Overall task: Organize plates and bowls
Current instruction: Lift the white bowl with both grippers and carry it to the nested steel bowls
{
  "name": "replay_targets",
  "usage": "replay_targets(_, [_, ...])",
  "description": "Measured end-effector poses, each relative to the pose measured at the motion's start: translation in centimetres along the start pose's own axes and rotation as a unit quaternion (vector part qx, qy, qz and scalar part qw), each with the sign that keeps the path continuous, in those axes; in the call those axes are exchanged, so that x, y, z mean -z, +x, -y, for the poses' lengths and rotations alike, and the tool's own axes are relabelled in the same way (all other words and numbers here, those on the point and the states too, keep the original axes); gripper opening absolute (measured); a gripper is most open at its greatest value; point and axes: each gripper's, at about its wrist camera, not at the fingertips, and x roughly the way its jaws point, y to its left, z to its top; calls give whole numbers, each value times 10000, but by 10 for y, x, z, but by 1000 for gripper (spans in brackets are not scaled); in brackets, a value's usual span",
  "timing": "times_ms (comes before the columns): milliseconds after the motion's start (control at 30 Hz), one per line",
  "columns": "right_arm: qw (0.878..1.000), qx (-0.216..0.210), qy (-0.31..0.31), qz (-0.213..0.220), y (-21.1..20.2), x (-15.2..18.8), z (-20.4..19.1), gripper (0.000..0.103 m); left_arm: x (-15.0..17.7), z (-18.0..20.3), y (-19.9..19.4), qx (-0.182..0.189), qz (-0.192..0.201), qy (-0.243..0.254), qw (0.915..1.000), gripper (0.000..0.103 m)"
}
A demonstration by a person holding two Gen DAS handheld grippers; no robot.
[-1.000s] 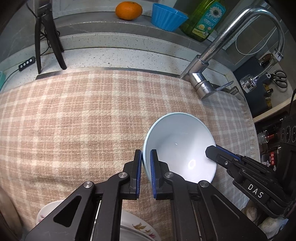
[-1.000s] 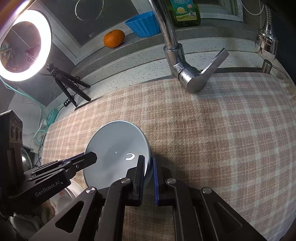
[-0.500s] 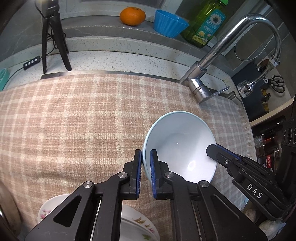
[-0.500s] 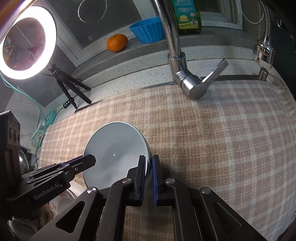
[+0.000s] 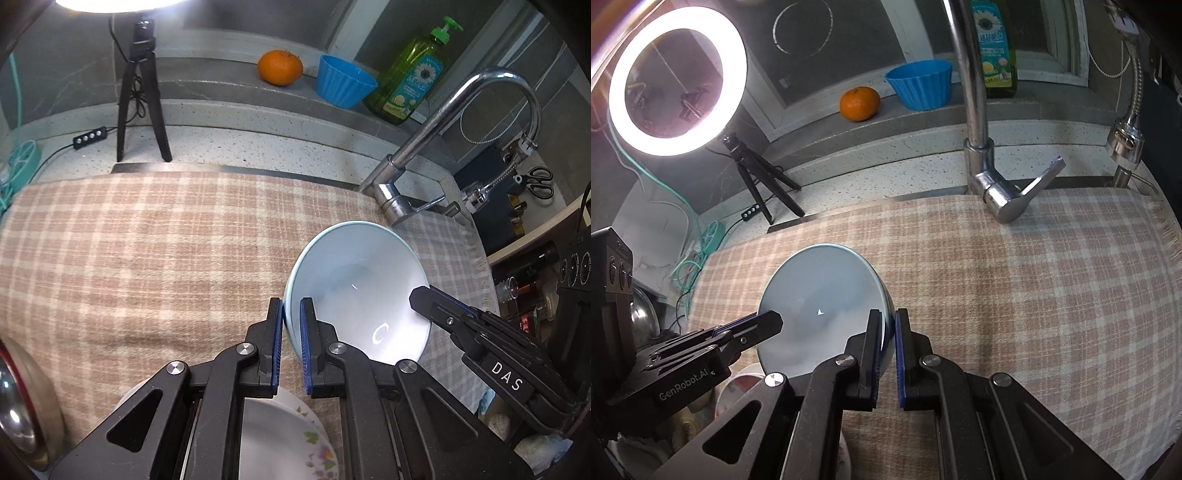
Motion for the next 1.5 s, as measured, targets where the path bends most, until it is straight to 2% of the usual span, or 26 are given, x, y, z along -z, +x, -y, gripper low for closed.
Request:
replay_targets(333, [9997,-105,-209,72,-8,5,-42,6,6,-27,-37,-37,282,-97,9995,8])
replay_targets(733, [9980,-289,-555,71,-10,17,-105,6,24,-81,-79,-175,494,-420,9977,8])
replay_targets(1500, [9868,-827,-1364,-266,19,52,-233,6,67,-181,-144,-611,858,-1188,9873,8])
